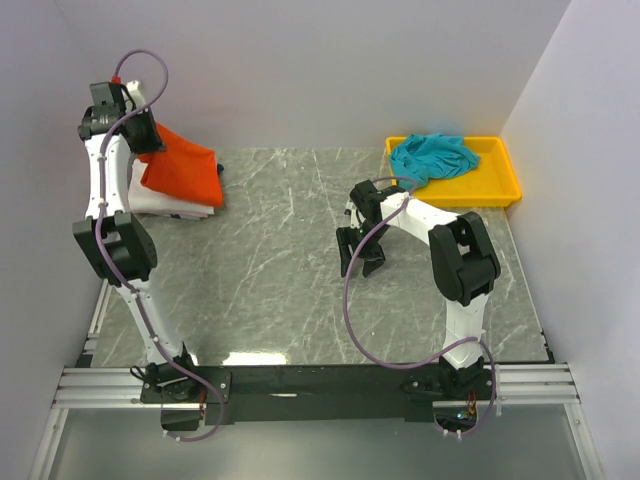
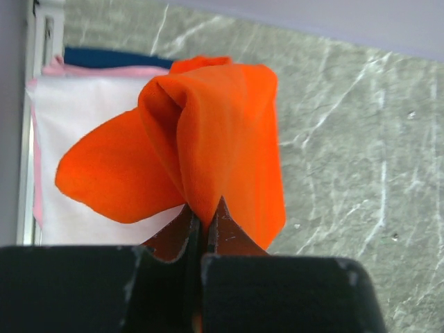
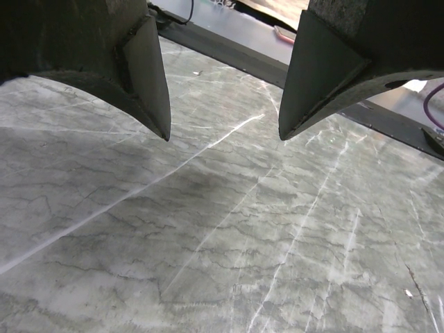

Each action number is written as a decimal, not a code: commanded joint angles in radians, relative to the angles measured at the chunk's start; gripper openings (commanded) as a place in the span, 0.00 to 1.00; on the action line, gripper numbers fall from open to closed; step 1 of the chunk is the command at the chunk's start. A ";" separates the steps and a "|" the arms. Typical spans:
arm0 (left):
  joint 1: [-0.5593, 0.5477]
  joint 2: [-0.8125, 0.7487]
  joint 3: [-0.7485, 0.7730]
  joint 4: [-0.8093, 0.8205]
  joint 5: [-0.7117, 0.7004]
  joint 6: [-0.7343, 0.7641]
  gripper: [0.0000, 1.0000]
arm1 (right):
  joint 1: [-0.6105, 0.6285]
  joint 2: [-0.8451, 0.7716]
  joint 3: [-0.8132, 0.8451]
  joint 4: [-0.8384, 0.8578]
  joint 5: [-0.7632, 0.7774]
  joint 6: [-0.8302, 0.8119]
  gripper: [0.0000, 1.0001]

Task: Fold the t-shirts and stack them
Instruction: Neatly place the folded tshirt to the corner, then reset both grippers

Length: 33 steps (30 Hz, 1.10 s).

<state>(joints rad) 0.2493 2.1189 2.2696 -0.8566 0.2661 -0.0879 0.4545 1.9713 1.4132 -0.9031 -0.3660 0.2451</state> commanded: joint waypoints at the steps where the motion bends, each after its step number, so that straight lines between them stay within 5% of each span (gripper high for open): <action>1: 0.024 0.030 -0.007 0.050 0.048 0.000 0.00 | 0.001 -0.052 0.013 -0.014 0.007 0.006 0.70; 9: 0.076 0.098 -0.001 0.045 -0.001 -0.006 0.02 | 0.001 -0.063 0.012 -0.023 0.012 0.011 0.70; 12: 0.091 0.102 -0.001 0.039 -0.060 -0.016 0.17 | 0.001 -0.065 0.010 -0.023 0.012 0.013 0.70; 13: 0.093 0.104 0.001 0.034 -0.086 -0.021 0.36 | 0.001 -0.066 0.010 -0.026 0.012 0.013 0.70; 14: 0.094 0.104 0.002 0.028 -0.152 -0.032 0.41 | 0.001 -0.068 0.012 -0.025 0.013 0.013 0.70; 15: 0.094 0.093 -0.004 0.028 -0.244 -0.051 0.70 | 0.001 -0.077 0.013 -0.025 0.013 0.016 0.71; 16: 0.094 0.093 -0.004 0.028 -0.245 -0.052 0.71 | 0.001 -0.077 0.013 -0.025 0.013 0.016 0.71; 19: 0.093 0.049 -0.039 0.077 -0.343 -0.098 0.98 | 0.001 -0.091 0.015 -0.022 0.018 0.019 0.72; 33: -0.080 -0.286 -0.381 0.264 -0.479 -0.262 0.99 | 0.001 -0.221 -0.034 0.029 0.065 0.048 0.72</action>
<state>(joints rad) 0.2214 1.9659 1.9408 -0.6823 -0.1551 -0.2745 0.4545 1.8198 1.3949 -0.9009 -0.3298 0.2764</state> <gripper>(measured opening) 0.994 0.718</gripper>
